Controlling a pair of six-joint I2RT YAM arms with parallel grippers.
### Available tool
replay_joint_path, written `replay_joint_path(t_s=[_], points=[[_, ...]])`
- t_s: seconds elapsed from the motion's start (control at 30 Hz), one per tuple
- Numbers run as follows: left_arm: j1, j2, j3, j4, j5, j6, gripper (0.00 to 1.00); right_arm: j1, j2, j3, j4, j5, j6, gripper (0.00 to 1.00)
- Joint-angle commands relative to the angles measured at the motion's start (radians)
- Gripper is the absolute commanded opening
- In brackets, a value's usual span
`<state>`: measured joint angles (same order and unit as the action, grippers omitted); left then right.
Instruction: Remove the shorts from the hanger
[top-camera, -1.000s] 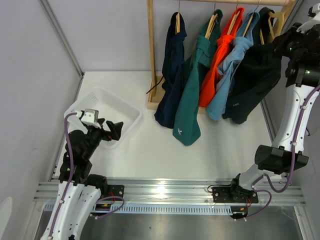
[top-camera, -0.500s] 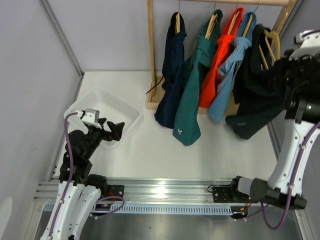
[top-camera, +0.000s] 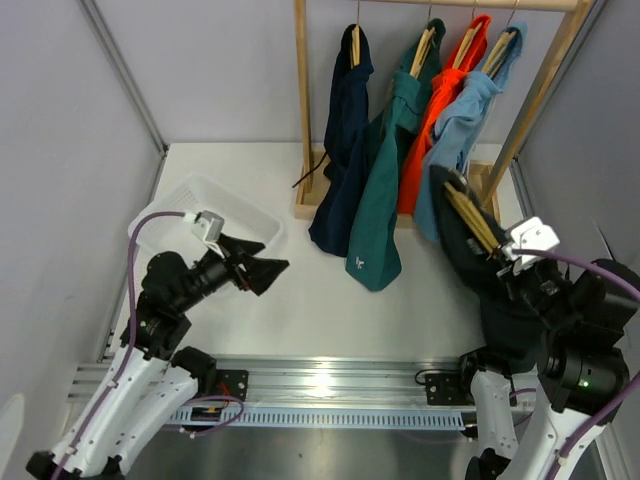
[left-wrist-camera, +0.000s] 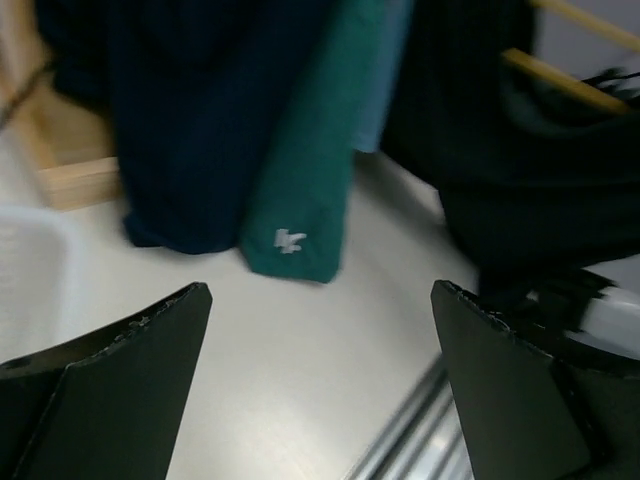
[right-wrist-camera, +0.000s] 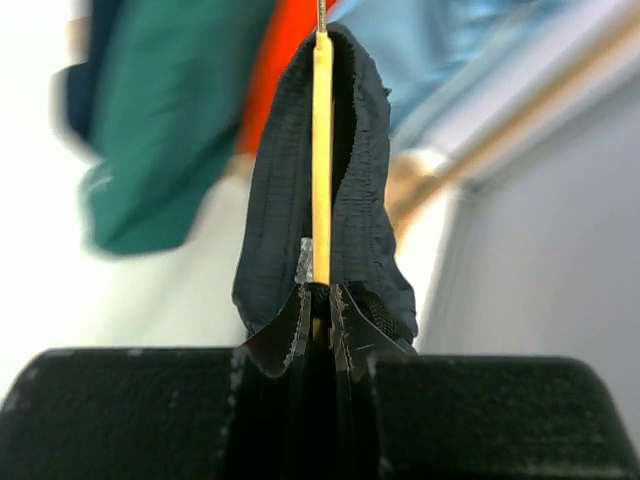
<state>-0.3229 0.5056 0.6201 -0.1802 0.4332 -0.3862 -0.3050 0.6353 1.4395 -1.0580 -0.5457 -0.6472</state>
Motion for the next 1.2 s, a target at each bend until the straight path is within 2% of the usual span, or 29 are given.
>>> replay_joint_path(t_s=[0.0, 0.23, 0.3, 0.37, 0.43, 0.63, 0.73, 0.9, 1.03, 1.07, 1.13, 1.17], points=[[-0.198, 0.031, 0.076, 0.079, -0.040, -0.123, 0.99, 0.000, -0.006, -0.074, -0.114, -0.282, -0.103, 0.00], [-0.609, 0.230, 0.111, 0.215, -0.371, -0.270, 0.99, 0.009, 0.076, -0.119, -0.208, -0.528, -0.184, 0.00], [-0.710, 0.298, 0.138, 0.232, -0.548, -0.302, 0.97, 0.014, 0.093, -0.125, -0.206, -0.549, -0.189, 0.00], [-0.758, 0.404, 0.191, 0.223, -0.717, -0.365, 0.94, 0.018, 0.099, -0.139, -0.189, -0.566, -0.177, 0.00], [-0.803, 0.518, 0.225, 0.191, -0.801, -0.437, 0.92, 0.033, 0.099, -0.148, -0.162, -0.574, -0.151, 0.00], [-0.837, 0.737, 0.362, 0.211, -0.895, -0.549, 0.89, 0.069, 0.084, -0.201, -0.094, -0.573, -0.077, 0.00], [-0.838, 0.842, 0.457, 0.136, -0.948, -0.582, 0.84, 0.078, 0.073, -0.225, -0.076, -0.576, -0.060, 0.00], [-0.838, 0.953, 0.576, -0.001, -1.027, -0.605, 0.60, 0.084, 0.064, -0.237, -0.062, -0.556, -0.045, 0.00], [-0.838, 0.959, 0.557, -0.013, -1.064, -0.583, 0.50, 0.089, 0.061, -0.241, -0.062, -0.543, -0.049, 0.00], [-0.837, 0.958, 0.556, -0.012, -1.076, -0.577, 0.40, 0.090, 0.061, -0.244, -0.065, -0.543, -0.052, 0.00], [-0.832, 0.952, 0.540, -0.011, -1.091, -0.556, 0.26, 0.090, 0.060, -0.245, -0.069, -0.542, -0.063, 0.00], [-0.822, 0.949, 0.537, -0.013, -1.096, -0.551, 0.09, 0.092, 0.061, -0.245, -0.079, -0.542, -0.068, 0.00]])
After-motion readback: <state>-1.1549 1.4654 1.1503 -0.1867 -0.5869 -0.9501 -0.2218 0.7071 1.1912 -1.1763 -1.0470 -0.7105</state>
